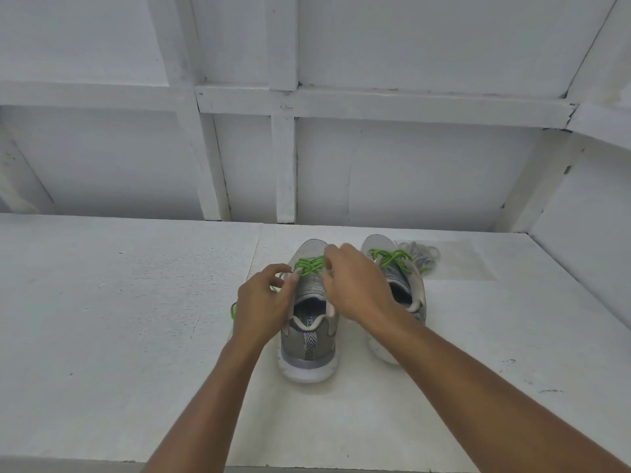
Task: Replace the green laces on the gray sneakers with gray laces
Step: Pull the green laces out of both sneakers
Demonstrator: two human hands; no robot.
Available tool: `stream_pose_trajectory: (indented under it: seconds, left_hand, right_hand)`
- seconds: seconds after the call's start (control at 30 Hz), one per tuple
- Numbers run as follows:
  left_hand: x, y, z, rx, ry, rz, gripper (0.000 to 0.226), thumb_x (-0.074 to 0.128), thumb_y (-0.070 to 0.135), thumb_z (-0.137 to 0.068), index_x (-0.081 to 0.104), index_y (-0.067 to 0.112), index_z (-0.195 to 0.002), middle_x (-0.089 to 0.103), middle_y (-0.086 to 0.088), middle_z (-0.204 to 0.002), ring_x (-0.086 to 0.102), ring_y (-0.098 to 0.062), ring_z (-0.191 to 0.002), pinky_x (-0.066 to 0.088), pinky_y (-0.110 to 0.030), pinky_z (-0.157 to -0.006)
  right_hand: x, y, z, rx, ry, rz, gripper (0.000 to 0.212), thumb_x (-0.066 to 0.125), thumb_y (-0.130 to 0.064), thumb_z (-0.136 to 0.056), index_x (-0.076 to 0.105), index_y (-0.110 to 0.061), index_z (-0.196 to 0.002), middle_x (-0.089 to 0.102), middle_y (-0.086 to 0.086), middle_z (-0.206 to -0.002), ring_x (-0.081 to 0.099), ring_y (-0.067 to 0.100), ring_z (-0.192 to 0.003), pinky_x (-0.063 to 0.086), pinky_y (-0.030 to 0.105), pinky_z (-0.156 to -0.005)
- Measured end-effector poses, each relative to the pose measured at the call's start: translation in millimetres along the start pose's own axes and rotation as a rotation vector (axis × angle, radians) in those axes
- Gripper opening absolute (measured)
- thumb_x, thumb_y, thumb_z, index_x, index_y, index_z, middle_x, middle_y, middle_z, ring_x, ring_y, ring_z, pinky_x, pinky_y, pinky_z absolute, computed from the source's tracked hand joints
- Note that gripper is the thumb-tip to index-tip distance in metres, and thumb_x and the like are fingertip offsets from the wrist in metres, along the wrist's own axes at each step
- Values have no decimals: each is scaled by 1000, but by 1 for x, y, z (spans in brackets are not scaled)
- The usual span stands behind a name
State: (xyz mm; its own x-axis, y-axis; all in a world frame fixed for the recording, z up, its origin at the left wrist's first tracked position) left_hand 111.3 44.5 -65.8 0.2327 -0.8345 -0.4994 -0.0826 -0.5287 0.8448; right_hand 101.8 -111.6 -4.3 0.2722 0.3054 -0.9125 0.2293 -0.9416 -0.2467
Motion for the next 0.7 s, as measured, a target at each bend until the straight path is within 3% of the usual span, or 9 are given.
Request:
stream_pose_trajectory:
  seconds: [0.13,0.3,0.37,0.5,0.6,0.7]
  left_hand:
    - [4,-4,3,-10,32,50,27,57,51,-91,69,34,-108,69,7,-89,66,-10,-81,55,-33,-74]
    - [5,-5,7,-55,59,127,25,53,42,-95,71,31,-110,71,8,-83,63,0,-75,40,-7,-59]
    - [5,-6,8,-71,67,148,25,53,41,-96,71,29,-110,70,8,-80,62,2,-73,38,-3,-55]
    - [6,-9,10,-107,91,197,23,54,40,-96,71,28,-107,67,12,-78,60,6,-70,39,-3,-56]
    - [8,-11,10,-112,99,202,25,54,41,-96,70,28,-108,70,11,-84,61,3,-73,39,-3,-56]
    - [10,-15,9,-121,98,212,27,53,44,-96,70,28,-110,71,7,-86,63,-2,-75,42,-10,-59]
  right_hand:
    - [15,-19,-17,-188,-101,15,21,51,-23,-96,60,-13,-112,51,5,-119,45,23,-109,41,35,-84]
    - [34,-21,-24,-216,-137,63,26,51,-30,-97,63,-15,-114,49,3,-130,42,24,-119,39,36,-91]
    - [37,-18,-25,-211,-137,40,24,50,-30,-97,65,-17,-109,51,2,-127,43,23,-117,38,36,-90]
    - [24,5,-38,-64,-129,-57,14,50,-23,-96,63,-18,-98,52,1,-118,48,23,-106,42,39,-88]
    - [3,37,-48,135,-44,-120,9,51,-14,-93,60,-14,-91,53,4,-110,53,24,-95,45,36,-78]
    - [3,48,-48,220,-52,-95,12,50,-10,-91,57,-11,-100,51,8,-115,56,27,-93,48,39,-78]
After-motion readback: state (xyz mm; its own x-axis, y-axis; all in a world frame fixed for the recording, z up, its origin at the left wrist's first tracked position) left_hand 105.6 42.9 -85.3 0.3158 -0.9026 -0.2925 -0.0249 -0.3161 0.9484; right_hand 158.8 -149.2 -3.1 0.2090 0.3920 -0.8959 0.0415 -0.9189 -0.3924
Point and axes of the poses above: each hand's wrist, its own z-axis away from the middle knuckle, its own x-axis out of the palm, y = z × x, the point moved 8 cm from there along -z, towards the middle knuckle
